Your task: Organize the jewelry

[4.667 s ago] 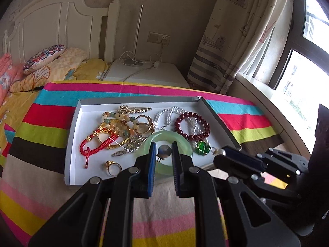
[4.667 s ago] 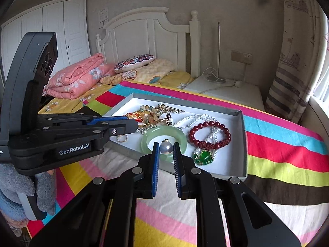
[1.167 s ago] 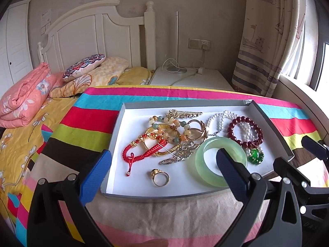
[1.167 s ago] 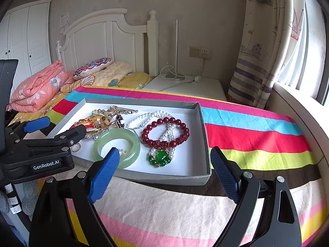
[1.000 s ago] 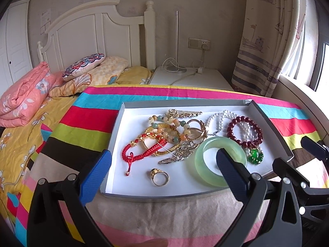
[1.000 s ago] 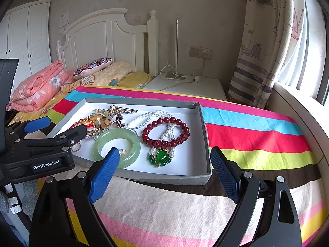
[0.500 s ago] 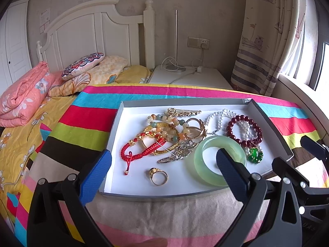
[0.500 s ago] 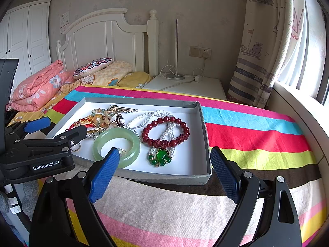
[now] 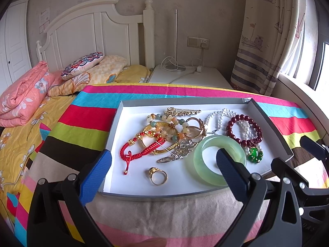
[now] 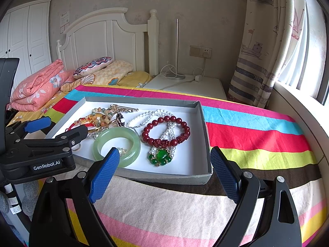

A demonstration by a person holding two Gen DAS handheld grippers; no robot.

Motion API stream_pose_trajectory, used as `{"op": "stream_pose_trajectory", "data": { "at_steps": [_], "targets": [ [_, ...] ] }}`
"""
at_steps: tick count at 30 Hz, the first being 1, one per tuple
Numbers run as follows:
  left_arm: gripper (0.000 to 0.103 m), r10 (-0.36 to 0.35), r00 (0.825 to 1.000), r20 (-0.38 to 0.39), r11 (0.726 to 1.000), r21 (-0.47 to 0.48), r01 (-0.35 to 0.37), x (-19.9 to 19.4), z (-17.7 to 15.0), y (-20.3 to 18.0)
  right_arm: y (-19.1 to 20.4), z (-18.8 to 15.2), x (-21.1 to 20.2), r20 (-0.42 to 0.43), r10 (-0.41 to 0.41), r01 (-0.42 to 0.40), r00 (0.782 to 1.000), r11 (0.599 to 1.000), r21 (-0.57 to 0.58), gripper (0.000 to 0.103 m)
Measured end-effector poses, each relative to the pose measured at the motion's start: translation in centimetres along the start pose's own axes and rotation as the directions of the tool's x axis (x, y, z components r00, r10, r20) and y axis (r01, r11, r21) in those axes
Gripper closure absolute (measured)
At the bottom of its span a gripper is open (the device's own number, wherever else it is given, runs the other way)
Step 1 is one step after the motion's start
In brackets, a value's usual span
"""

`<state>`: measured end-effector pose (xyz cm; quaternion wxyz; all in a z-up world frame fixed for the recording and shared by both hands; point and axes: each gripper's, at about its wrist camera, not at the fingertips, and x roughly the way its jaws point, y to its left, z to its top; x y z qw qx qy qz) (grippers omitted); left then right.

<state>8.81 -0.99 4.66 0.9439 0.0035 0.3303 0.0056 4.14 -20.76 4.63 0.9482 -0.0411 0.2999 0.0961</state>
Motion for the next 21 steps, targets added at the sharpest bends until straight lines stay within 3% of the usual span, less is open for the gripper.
{"op": "stream_pose_trajectory", "data": {
  "at_steps": [21],
  "targets": [
    [0.002, -0.001, 1.000, -0.003, 1.000, -0.001, 0.001, 0.12, -0.27, -0.09, 0.11, -0.02, 0.00, -0.001, 0.000, 0.000, 1.000, 1.000, 0.000, 0.017]
  ]
}}
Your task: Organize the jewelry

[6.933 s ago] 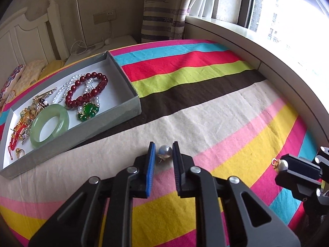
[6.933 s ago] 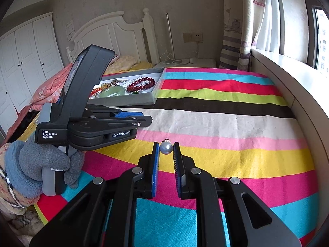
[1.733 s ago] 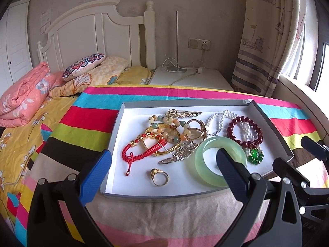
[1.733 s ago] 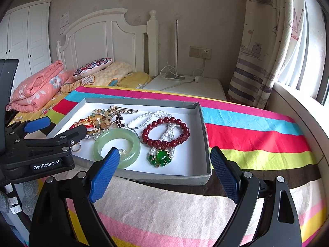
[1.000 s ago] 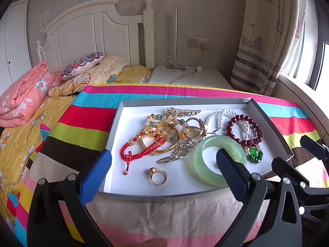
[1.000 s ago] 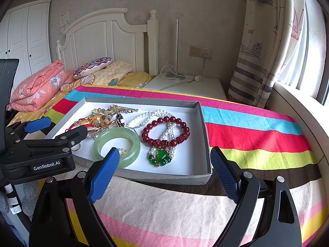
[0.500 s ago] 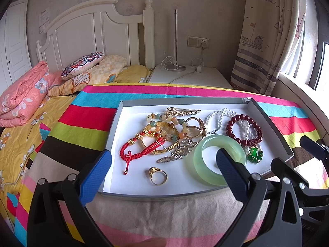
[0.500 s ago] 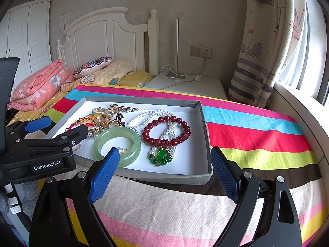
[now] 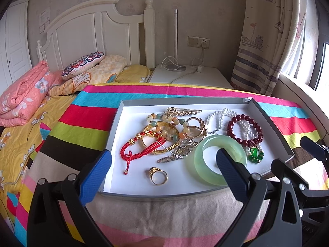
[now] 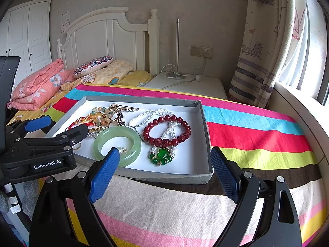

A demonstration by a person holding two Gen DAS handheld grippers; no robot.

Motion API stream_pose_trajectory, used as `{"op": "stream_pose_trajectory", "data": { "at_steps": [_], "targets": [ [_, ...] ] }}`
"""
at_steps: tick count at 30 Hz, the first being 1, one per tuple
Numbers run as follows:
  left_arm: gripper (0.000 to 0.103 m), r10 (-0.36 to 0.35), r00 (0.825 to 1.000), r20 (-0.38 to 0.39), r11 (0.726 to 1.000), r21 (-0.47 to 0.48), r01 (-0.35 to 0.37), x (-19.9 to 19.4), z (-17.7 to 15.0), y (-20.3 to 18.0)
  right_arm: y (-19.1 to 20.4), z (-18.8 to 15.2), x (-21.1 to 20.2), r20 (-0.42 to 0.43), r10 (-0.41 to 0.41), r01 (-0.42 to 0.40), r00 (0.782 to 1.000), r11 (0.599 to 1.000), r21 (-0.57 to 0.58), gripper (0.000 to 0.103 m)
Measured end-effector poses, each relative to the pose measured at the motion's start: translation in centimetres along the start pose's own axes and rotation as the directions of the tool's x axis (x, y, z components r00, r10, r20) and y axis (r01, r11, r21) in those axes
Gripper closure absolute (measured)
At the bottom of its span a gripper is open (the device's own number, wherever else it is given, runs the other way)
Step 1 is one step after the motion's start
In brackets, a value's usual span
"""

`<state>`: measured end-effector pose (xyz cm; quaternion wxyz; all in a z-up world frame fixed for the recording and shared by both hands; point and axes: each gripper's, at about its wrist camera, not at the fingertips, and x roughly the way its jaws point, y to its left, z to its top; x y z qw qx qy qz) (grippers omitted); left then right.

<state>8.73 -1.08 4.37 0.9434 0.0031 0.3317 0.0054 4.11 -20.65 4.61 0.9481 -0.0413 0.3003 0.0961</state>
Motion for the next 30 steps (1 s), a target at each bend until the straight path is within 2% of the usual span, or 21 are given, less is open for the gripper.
{"op": "stream_pose_trajectory", "data": {
  "at_steps": [16, 21, 23, 26, 28, 30],
  "targets": [
    [0.002, 0.009, 1.000, 0.008, 1.000, 0.023, -0.009, -0.3, 0.1, -0.2, 0.0, 0.1, 0.0, -0.001, 0.000, 0.000, 1.000, 1.000, -0.001, 0.017],
    [0.002, 0.003, 0.999, 0.037, 1.000, -0.021, -0.003, -1.0, 0.1, 0.3, 0.3, -0.1, 0.2, -0.007, 0.024, -0.024, 1.000, 1.000, 0.000, 0.017],
    [0.002, -0.021, 1.000, -0.004, 1.000, -0.013, 0.020, -1.1, 0.3, 0.4, 0.3, 0.0, 0.0, -0.015, 0.023, -0.023, 1.000, 1.000, 0.002, 0.017],
    [0.002, -0.065, 0.992, -0.112, 0.998, -0.030, 0.063, -1.5, 0.0, 1.1, 0.3, -0.2, -1.2, -0.047, 0.025, -0.025, 0.999, 1.000, -0.006, 0.017],
    [0.002, -0.095, 0.981, -0.171, 0.995, -0.054, 0.087, -2.1, -1.2, 1.8, 0.7, -0.9, -2.2, -0.066, 0.011, -0.013, 0.998, 0.999, -0.032, 0.017],
    [0.002, -0.086, 0.974, -0.208, 0.996, -0.046, 0.078, -2.5, -2.8, 2.1, 1.0, -2.3, -2.7, -0.108, 0.017, -0.022, 0.994, 0.999, -0.044, 0.017]
  ]
}}
